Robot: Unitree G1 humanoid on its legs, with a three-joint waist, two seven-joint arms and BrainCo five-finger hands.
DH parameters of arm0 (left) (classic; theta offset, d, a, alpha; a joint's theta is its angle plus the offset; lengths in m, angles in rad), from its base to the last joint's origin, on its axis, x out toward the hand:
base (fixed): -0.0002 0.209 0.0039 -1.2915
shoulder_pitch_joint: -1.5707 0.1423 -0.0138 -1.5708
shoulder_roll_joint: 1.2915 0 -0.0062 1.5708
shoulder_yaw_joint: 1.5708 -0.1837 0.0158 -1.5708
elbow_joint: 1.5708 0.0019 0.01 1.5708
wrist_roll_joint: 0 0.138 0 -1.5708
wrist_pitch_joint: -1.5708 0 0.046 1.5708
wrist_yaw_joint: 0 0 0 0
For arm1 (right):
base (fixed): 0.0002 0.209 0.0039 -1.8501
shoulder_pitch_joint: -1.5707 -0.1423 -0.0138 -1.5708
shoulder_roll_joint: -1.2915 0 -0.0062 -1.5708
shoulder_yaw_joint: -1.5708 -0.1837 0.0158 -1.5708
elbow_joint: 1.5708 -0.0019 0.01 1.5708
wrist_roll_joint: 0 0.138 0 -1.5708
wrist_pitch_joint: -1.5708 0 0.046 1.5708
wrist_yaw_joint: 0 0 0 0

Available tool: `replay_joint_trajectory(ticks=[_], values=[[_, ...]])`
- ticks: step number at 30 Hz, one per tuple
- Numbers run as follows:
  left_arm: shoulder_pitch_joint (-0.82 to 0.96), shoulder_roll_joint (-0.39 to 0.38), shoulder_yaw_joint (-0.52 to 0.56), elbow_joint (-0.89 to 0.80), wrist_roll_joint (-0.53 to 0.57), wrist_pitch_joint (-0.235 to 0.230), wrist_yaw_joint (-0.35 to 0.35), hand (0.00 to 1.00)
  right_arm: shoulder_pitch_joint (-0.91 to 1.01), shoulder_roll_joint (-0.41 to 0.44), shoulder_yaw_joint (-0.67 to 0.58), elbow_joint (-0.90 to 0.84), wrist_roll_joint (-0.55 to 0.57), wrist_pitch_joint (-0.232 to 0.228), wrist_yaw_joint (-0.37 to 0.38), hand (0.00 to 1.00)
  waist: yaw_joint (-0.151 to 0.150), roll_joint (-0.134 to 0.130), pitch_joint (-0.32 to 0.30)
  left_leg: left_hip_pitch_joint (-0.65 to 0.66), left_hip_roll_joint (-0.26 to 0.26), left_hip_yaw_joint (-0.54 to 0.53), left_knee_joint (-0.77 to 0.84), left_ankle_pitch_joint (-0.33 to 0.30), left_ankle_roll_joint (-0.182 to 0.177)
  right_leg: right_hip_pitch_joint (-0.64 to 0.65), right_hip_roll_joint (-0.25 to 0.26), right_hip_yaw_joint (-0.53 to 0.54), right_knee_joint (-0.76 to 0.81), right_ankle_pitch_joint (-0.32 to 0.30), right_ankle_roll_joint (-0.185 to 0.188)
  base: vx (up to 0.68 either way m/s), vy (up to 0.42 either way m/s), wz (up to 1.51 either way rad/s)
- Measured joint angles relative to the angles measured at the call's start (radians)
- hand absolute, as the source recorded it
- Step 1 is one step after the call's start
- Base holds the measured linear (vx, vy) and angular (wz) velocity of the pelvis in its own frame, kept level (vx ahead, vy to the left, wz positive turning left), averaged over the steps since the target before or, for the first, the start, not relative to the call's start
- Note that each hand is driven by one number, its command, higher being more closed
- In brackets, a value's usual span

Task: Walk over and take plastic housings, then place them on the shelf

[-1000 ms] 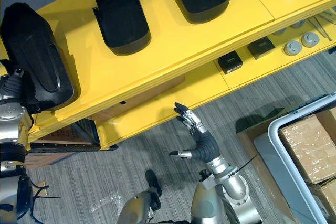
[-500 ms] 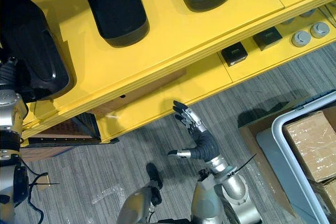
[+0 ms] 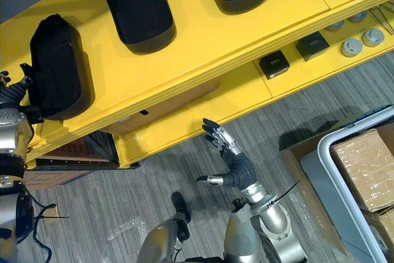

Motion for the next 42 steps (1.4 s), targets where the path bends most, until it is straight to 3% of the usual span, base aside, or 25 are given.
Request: replay_joint_trajectory(ticks=[2, 5, 7, 11, 14, 16, 19, 21, 23, 24, 28, 30, 31, 33, 36, 42], values=[[-0.001, 0.0, 0.0, 0.001, -0.003, -0.004, 0.029, 0.0, 0.001, 0.0, 0.0, 0.0, 0.0, 0.0, -0.001, 0.0, 0.0, 0.0, 0.0, 0.001, 0.0, 0.0, 0.0, 0.0, 0.0, 0.001, 0.0, 0.0, 0.0, 0.001, 0.001, 0.0, 0.0, 0.0], [-0.013, 0.0, 0.0, 0.001, -0.022, -0.048, 0.105, 0.0, 0.006, 0.001, 0.0, 0.0, -0.009, -0.001, -0.001, 0.0, 0.0, 0.0, 0.0, 0.005, 0.0, 0.0, 0.0, 0.0, 0.0, 0.006, 0.0, 0.0, -0.002, 0.002, 0.002, 0.0, 0.0, 0.0], [-0.036, 0.001, 0.0, 0.002, -0.052, -0.093, 0.16, 0.0, 0.017, 0.002, 0.001, 0.004, -0.012, -0.006, -0.004, 0.0, 0.0, -0.002, -0.001, 0.022, 0.0, 0.0, -0.002, 0.0, 0.0, 0.027, 0.0, -0.002, -0.01, 0.002, 0.003, 0.03, -0.005, -0.03], [-0.146, 0.086, 0.0, -0.004, -0.075, -0.236, 0.247, 0.0, 0.049, 0.019, 0.0, 0.014, -0.013, -0.047, -0.014, 0.0, -0.008, -0.007, -0.004, 0.064, 0.0, 0.001, -0.019, -0.001, -0.001, 0.079, 0.003, -0.006, -0.048, 0.007, 0.008, 0.02, 0.005, -0.05], [-0.205, 0.149, -0.036, -0.041, -0.085, -0.342, 0.235, 0.0, 0.057, 0.042, 0.001, 0.029, -0.032, -0.055, -0.019, 0.0, -0.013, -0.013, -0.019, 0.094, 0.001, 0.001, -0.027, -0.001, -0.001, 0.127, 0.004, -0.013, -0.093, 0.021, 0.012, 0.01, 0.008, -0.03], [-0.207, 0.149, -0.055, -0.061, -0.142, -0.432, 0.211, 0.0, 0.055, 0.053, 0.001, 0.056, -0.056, -0.089, -0.021, 0.0, -0.021, -0.019, -0.065, 0.107, 0.002, -0.003, -0.041, -0.001, -0.001, 0.157, 0.004, -0.03, -0.124, 0.032, 0.014, 0.06, 0.01, 0.1], [-0.192, 0.139, -0.067, -0.106, -0.202, -0.525, 0.173, 0.0, 0.043, 0.073, 0.001, 0.063, -0.071, -0.123, -0.024, 0.0, -0.022, -0.048, -0.132, 0.143, 0.002, -0.003, -0.058, -0.001, -0.001, 0.211, 0.005, -0.043, -0.167, 0.038, 0.016, 0.09, 0.009, 0.04], [-0.161, 0.134, -0.059, -0.196, -0.215, -0.563, 0.155, 0.0, 0.036, 0.081, 0.001, 0.063, -0.079, -0.142, -0.03, 0.0, -0.018, -0.063, -0.162, 0.175, 0.001, -0.003, -0.076, -0.001, -0.001, 0.248, 0.006, -0.054, -0.195, 0.048, 0.017, 0.09, 0.012, 0.02], [-0.09, 0.098, -0.022, -0.321, -0.214, -0.612, 0.151, 0.0, 0.034, 0.084, 0.002, 0.064, -0.117, -0.159, -0.059, 0.0, -0.009, -0.065, -0.199, 0.202, -0.002, -0.004, -0.097, -0.001, -0.001, 0.277, 0.006, -0.06, -0.214, 0.049, 0.019, 0.06, 0.018, 0.01], [-0.029, 0.065, 0.013, -0.402, -0.214, -0.635, 0.15, 1.0, 0.032, 0.087, 0.007, 0.064, -0.131, -0.16, -0.076, 0.0, -0.004, -0.064, -0.219, 0.212, -0.005, -0.005, -0.104, -0.001, -0.001, 0.293, 0.003, -0.065, -0.227, 0.051, 0.022, 0.04, 0.015, 0.1], [0.309, -0.149, 0.145, -0.737, -0.188, -0.696, 0.145, 1.0, 0.032, 0.112, 0.029, 0.069, -0.189, -0.157, -0.148, 0.0, 0.013, -0.042, -0.269, 0.216, -0.009, -0.057, -0.106, -0.001, -0.001, 0.356, -0.004, -0.131, -0.264, 0.053, 0.026, 0.03, -0.002, 0.38], [0.534, -0.308, 0.174, -0.868, -0.182, -0.696, 0.108, 1.0, 0.026, 0.123, 0.019, 0.089, -0.219, -0.157, -0.176, 0.0, 0.044, -0.034, -0.282, 0.214, -0.008, -0.08, -0.106, -0.001, -0.001, 0.38, -0.004, -0.164, -0.279, 0.055, 0.024, -0.04, -0.006, 0.37], [0.587, -0.346, 0.174, -0.894, -0.183, -0.693, 0.1, 1.0, 0.025, 0.126, 0.017, 0.098, -0.228, -0.155, -0.178, 0.0, 0.052, -0.034, -0.283, 0.214, -0.008, -0.089, -0.107, -0.002, -0.001, 0.39, -0.004, -0.171, -0.284, 0.055, 0.024, -0.05, -0.002, 0.32], [0.819, -0.515, 0.165, -1.0, -0.17, -0.677, 0.037, 1.0, 0.029, 0.147, 0.0, 0.129, -0.229, -0.147, -0.191, 0.0, 0.085, -0.042, -0.297, 0.208, -0.009, -0.105, -0.107, -0.001, -0.004, 0.403, -0.004, -0.194, -0.297, 0.056, 0.023, -0.05, 0.004, 0.27], [1.049, -0.665, 0.128, -1.093, -0.146, -0.664, -0.049, 1.0, 0.039, 0.186, -0.012, 0.142, -0.229, -0.144, -0.189, 0.0, 0.119, -0.06, -0.308, 0.199, -0.008, -0.122, -0.108, 0.001, -0.008, 0.407, -0.004, -0.219, -0.3, 0.049, 0.013, -0.06, 0.002, 0.19], [1.153, -0.699, 0.041, -1.095, -0.105, -0.636, -0.207, 1.0, 0.066, 0.2, -0.009, 0.196, -0.226, -0.116, -0.164, 0.0, 0.135, -0.064, -0.315, 0.186, -0.008, -0.139, -0.114, 0.006, -0.012, 0.405, -0.004, -0.231, -0.299, 0.05, 0.011, -0.04, 0.004, 0.08]])
